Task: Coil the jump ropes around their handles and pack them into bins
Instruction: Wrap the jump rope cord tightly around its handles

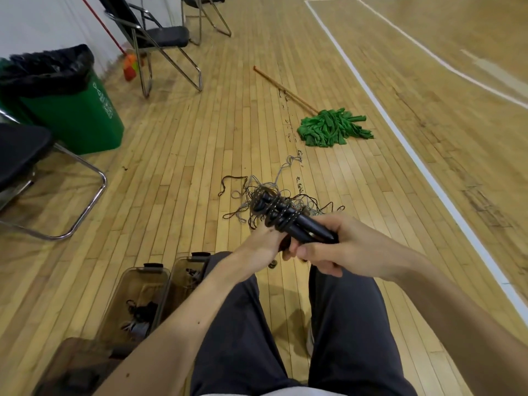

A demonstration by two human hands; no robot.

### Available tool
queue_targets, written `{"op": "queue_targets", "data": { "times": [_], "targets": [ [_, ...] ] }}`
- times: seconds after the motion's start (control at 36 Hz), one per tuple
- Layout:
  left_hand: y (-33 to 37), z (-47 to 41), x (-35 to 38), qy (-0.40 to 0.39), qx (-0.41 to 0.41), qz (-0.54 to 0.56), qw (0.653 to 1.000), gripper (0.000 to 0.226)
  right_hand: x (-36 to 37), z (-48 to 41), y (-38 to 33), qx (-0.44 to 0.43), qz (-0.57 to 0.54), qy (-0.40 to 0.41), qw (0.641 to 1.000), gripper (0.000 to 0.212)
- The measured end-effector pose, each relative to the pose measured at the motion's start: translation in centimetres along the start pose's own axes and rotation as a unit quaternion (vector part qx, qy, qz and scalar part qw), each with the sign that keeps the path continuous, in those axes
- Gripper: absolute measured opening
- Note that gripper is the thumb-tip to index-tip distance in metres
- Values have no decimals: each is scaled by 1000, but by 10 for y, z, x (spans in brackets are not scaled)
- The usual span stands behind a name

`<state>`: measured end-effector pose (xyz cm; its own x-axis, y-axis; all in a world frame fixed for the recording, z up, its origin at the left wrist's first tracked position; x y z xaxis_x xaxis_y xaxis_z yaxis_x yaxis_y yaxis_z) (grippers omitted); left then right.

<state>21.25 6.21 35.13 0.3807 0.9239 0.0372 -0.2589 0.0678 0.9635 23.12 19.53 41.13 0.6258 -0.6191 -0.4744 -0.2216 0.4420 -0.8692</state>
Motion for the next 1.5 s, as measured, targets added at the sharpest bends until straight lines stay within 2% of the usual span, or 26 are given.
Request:
{"op": "queue_targets", "data": {
  "times": [0.08,0.14,0.31,0.44,0.61,0.67,0.75,0.92,1.08,1.22,1.33,1.5],
  "targets": [
    [-5,3,3,-3,37,63,997,51,-5,-1,5,24,3,25,999,16],
    [-12,2,2,13,25,73,997,57,-6,-3,9,48,12,41,998,14],
    [-19,6,-2,18,24,56,998,51,-15,-11,31,148,81,118,979,31],
    [-29,6,-9,23,10,-24,999,42,-18,-17,57,205,117,137,962,10],
    [-36,7,-12,50,29,-131,990,18,-26,-18,83,236,185,183,936,6],
    [-37,9,-12,48,23,-173,983,18,-33,-17,92,251,201,197,926,5],
    [-34,11,-9,39,29,-265,963,27,-31,-17,103,271,232,172,918,15],
    [-13,7,-2,27,70,-413,908,29,-21,-22,111,293,268,155,905,20],
    [14,7,0,7,128,-508,852,31,-6,-22,120,331,230,63,913,23],
    [35,6,-3,-30,173,-552,815,36,4,-19,113,321,228,-45,918,26],
    [48,3,-9,-41,200,-555,806,38,9,-14,103,303,230,-107,919,23],
    [53,-10,-10,-45,201,-518,831,40,17,-5,91,269,210,-166,925,26]
  ]
}}
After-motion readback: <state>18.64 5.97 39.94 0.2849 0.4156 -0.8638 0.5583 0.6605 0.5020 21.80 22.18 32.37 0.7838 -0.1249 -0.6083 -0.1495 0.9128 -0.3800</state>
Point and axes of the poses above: each hand's wrist, its own z-axis away from the middle knuckle, its own x-axis out of the palm, y = z × x, the point moved 5 cm from there along -z, towards the middle knuckle, and after that the axes turned 15 degrees about z, right-handed, at the moved point
